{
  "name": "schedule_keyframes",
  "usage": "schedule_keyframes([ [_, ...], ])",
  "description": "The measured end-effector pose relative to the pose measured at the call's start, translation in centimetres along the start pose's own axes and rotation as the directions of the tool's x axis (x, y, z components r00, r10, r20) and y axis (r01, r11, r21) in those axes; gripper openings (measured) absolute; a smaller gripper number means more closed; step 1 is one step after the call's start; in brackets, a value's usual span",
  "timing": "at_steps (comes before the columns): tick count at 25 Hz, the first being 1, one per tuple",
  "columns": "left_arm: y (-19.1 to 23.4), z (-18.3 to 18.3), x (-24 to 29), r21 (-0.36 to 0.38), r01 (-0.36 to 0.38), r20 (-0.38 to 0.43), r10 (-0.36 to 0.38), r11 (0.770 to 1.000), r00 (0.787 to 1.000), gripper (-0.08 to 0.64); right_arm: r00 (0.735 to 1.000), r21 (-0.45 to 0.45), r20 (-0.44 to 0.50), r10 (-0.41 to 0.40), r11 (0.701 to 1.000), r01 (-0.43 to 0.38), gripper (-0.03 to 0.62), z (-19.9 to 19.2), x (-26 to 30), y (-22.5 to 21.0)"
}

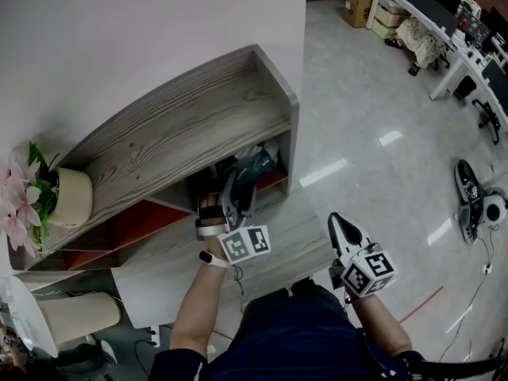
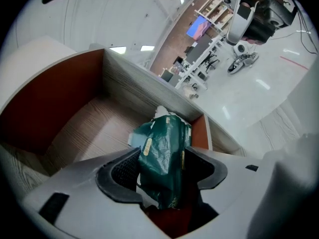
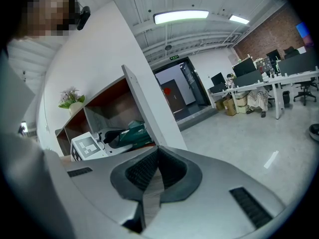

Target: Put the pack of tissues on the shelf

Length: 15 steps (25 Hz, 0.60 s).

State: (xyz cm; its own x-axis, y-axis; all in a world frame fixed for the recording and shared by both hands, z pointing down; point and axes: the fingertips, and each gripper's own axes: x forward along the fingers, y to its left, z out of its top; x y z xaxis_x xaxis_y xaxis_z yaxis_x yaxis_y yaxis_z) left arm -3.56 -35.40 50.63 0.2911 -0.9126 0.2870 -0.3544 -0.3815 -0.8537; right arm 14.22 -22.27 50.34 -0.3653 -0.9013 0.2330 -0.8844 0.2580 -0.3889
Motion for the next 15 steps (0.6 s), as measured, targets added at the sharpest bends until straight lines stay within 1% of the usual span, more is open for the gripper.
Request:
schedule_keyframes([
  [5,0.8,0.7,-1.7,-0.019,-0.024,0.009,0.024,1.0,1.0,0.284,1.0,-0.002,0.005,0.006,1.0,-0.006,0.011,0.1,-0.5,0.3],
  [8,1.2,1.0,-3.2,-0.05,-0.042,0.007,0.042,0.998,0.999,0.284,1.0,-0.007,0.005,0.013,1.0,-0.013,0.011,0.2,-0.8,0.5],
  [13,1.4,1.4,-5.3,-0.152,-0.038,0.022,0.041,0.988,0.999,0.282,1.0,-0.028,0.014,0.026,0.999,-0.026,0.011,0.4,-1.1,0.9],
  [15,1.5,1.8,-6.3,-0.232,-0.014,0.043,0.024,0.973,0.999,0.277,0.999,-0.031,0.015,0.031,0.999,-0.03,0.011,0.6,-1.3,1.1],
])
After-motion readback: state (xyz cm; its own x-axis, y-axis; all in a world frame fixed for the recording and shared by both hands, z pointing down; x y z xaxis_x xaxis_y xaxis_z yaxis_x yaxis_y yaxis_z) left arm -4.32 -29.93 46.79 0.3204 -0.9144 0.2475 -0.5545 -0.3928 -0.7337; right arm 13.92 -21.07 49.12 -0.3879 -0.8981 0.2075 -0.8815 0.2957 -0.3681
